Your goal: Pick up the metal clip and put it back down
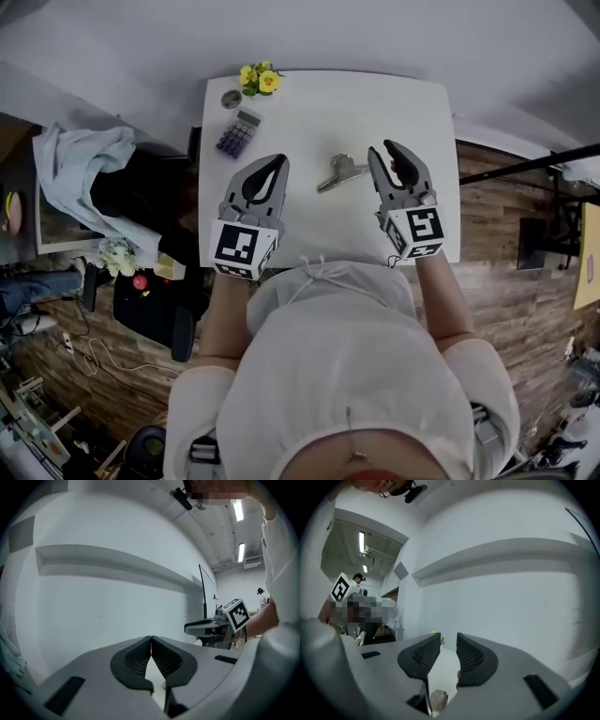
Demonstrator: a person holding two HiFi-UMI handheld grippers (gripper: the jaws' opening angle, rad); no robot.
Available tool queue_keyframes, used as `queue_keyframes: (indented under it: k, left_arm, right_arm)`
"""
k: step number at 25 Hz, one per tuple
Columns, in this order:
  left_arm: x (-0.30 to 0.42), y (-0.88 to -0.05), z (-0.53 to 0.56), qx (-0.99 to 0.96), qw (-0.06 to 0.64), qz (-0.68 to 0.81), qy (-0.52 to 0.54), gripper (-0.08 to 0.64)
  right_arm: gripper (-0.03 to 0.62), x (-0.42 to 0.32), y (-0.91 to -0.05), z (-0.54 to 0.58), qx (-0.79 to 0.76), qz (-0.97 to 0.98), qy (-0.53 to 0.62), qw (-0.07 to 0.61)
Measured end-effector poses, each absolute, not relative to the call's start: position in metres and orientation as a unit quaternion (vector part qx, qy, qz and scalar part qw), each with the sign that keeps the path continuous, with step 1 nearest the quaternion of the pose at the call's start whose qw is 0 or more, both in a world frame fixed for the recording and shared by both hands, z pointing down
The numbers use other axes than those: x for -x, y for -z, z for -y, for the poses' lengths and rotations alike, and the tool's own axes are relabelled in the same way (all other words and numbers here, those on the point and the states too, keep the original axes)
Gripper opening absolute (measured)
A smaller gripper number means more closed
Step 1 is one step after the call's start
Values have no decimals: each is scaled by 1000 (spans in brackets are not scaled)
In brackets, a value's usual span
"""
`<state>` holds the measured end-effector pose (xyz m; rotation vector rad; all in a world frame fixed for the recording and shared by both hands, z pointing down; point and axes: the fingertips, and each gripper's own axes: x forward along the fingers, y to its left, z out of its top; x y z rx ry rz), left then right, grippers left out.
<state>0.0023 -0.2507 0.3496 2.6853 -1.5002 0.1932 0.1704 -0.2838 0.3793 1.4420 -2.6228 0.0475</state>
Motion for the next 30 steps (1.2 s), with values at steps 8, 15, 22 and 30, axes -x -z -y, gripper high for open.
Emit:
queue_keyframes:
  k: [8, 15, 22, 30]
  left_arm:
    - [-3, -323, 253, -869, 12, 493, -48, 18]
    - [-4, -315, 252, -867, 11, 497, -43, 18]
    - [-3, -317, 248, -863, 15, 503, -47, 18]
    - [-1, -322, 246, -860, 20, 506, -55, 18]
  right_arm:
    - [3, -194, -331, 274, -501, 865, 29, 19]
    - [2, -208, -322, 269, -506, 862, 30, -7]
    - [2, -206, -324, 265, -508, 860, 46, 14]
    - [0, -198, -329, 260, -491, 870, 37, 18]
